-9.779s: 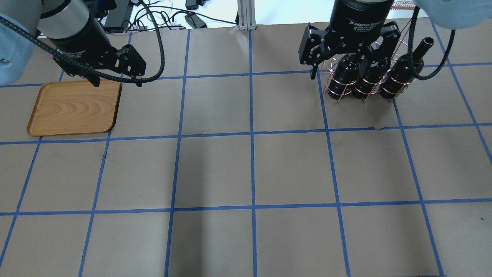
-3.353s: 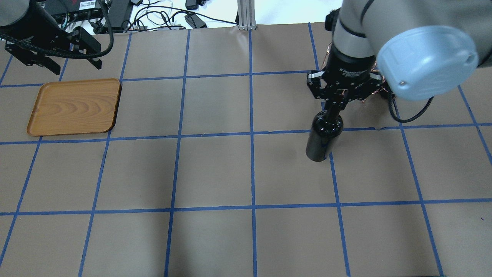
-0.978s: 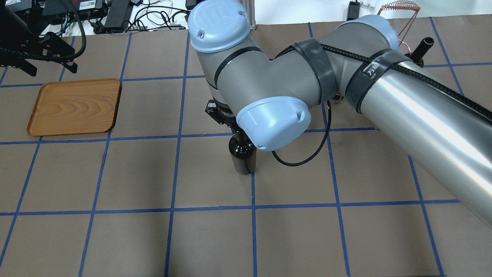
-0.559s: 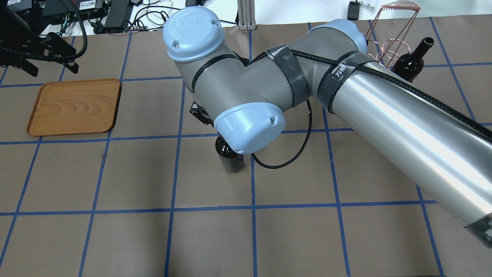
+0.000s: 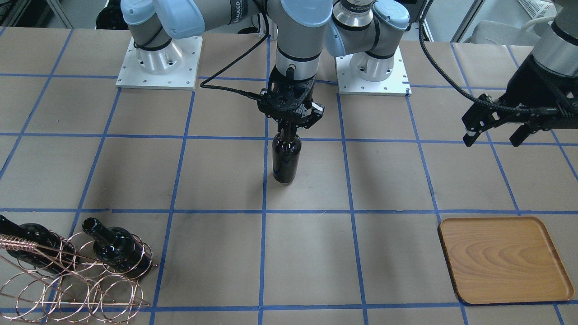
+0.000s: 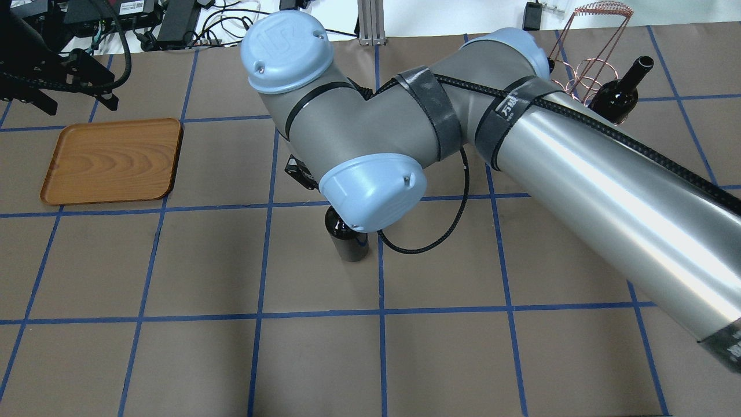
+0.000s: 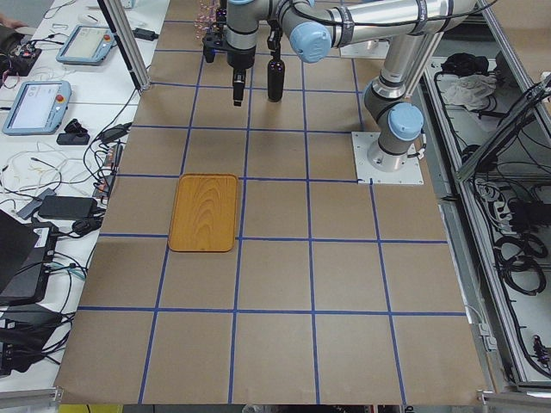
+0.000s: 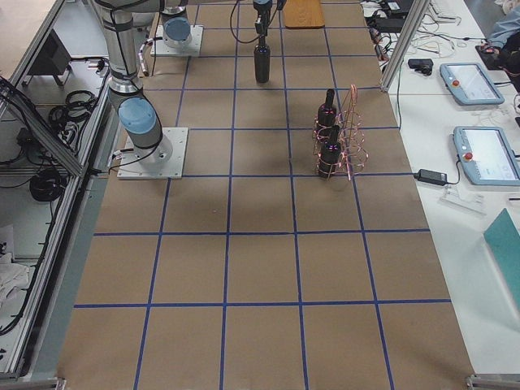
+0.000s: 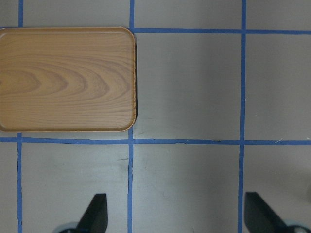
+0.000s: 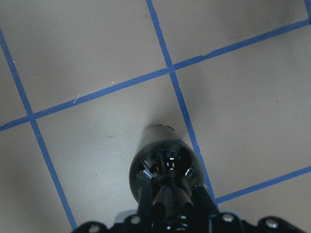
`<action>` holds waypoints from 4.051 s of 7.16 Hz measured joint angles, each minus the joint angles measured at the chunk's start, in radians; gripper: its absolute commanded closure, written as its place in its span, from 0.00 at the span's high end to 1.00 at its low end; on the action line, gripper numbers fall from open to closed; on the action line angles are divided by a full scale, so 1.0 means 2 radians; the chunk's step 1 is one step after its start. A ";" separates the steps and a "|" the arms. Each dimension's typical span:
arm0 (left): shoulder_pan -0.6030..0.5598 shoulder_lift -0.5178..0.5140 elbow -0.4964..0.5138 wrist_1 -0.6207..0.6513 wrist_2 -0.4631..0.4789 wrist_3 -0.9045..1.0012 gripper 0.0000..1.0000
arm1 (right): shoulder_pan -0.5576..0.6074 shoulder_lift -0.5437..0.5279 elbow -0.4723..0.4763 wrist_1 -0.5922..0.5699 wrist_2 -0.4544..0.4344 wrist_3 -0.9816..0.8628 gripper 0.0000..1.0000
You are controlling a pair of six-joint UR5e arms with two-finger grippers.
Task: Take wine from basket and place on tray
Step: 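Hold the upright bottle on the table with the right gripper, then open the right gripper and withdraw it toward the rack, then reach the left gripper to the standing bottle and grasp its neck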
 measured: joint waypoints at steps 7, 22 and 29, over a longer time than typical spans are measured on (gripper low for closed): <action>0.000 0.002 -0.001 -0.021 0.003 0.002 1.00 | -0.023 -0.038 -0.004 0.027 -0.007 -0.064 1.00; -0.338 -0.027 -0.081 0.037 -0.006 -0.206 0.94 | -0.225 -0.141 0.002 0.074 0.038 -0.380 1.00; -0.344 -0.057 -0.087 0.052 -0.007 -0.205 0.00 | -0.225 -0.143 0.002 0.074 0.038 -0.380 1.00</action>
